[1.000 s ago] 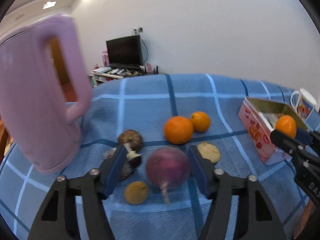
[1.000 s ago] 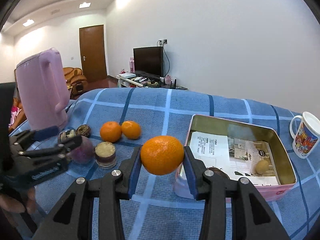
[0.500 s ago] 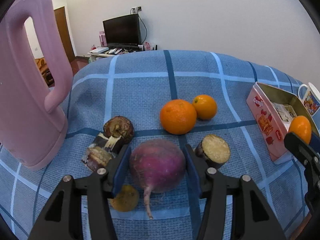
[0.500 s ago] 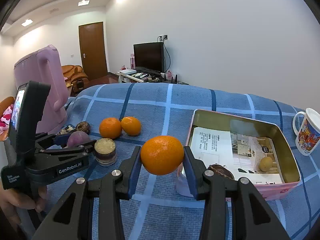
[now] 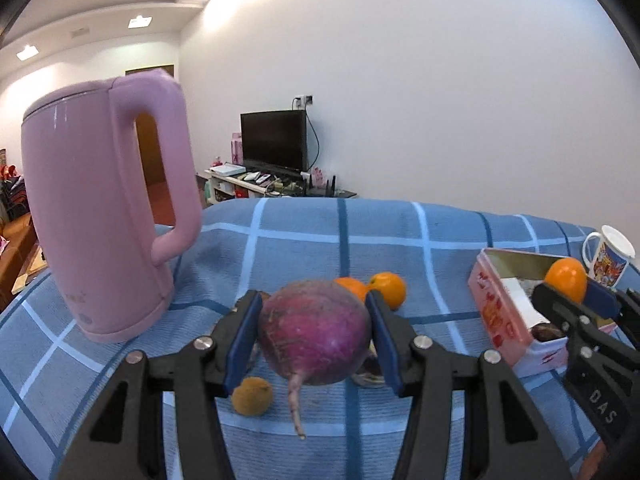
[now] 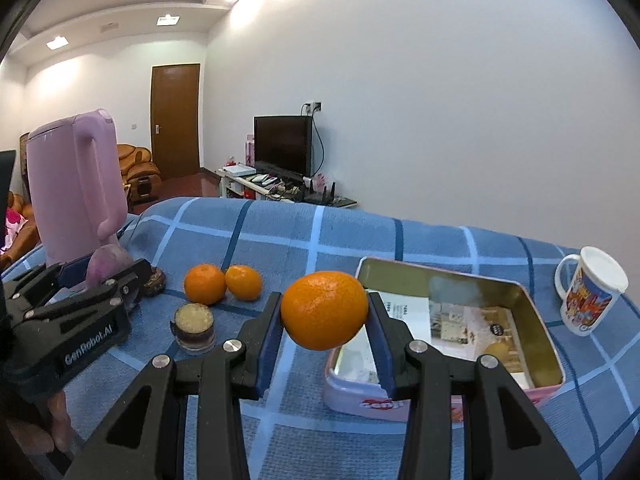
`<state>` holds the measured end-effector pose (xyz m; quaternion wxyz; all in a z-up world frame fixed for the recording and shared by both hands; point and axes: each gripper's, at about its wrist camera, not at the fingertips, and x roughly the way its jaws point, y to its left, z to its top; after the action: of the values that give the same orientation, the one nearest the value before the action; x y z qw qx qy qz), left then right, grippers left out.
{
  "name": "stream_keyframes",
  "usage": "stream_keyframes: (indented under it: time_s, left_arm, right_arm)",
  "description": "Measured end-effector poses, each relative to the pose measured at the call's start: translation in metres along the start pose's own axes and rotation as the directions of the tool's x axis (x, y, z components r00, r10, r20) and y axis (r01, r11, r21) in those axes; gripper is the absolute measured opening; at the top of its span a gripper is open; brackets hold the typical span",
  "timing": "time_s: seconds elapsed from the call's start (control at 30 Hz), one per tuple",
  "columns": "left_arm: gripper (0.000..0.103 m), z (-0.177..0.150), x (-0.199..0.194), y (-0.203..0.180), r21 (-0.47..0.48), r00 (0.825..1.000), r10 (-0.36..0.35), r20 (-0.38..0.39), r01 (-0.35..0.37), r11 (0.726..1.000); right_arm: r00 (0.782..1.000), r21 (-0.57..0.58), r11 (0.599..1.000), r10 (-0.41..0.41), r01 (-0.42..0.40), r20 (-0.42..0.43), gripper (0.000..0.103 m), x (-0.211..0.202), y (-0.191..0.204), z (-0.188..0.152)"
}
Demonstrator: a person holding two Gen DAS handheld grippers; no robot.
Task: Organize fruits
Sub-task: 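Grasp the purple radish with the left tool while the right tool holds the orange, then carry the radish with the left tool while the right tool carries the orange over the tin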
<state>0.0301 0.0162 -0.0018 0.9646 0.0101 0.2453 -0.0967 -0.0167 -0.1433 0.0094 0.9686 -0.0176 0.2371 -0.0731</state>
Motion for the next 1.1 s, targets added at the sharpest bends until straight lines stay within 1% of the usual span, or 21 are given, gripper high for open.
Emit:
stream_keyframes:
  time_s: [0.3,0.5,0.83,1.1]
  left_arm:
    - [0.055,-0.007,-0.004,-0.025,-0.021,0.999,-0.033,-0.022,0.033,0.999]
    - [0.055,-0.009,-0.008,-0.050,0.001,0.999,-0.038,-0.018,0.038,0.999]
    - [0.055,-0.007,-0.005,-0.084,0.021,0.997,-0.075,-0.030,0.076,0.997]
    - [0.055,-0.007,-0.002,-0.114,0.050,0.997,-0.067,-0.039,0.069,0.996]
  right_arm:
    - [1.000,-0.001,1.000,-0.022,0.022,0.003,0.043,-0.002,-0.024,-0.002]
    - [0.999,-0.009,0.999,-0.037,0.037,0.000,0.043,-0.002,-0.039,-0.004]
    - [0.997,-0.001,0.997,-0.074,0.074,-0.007,0.043,-0.003,-0.073,-0.008]
    - [0.995,0.009,0.995,-0.101,0.101,-0.006,0.043,-0.005,-0.099,-0.008]
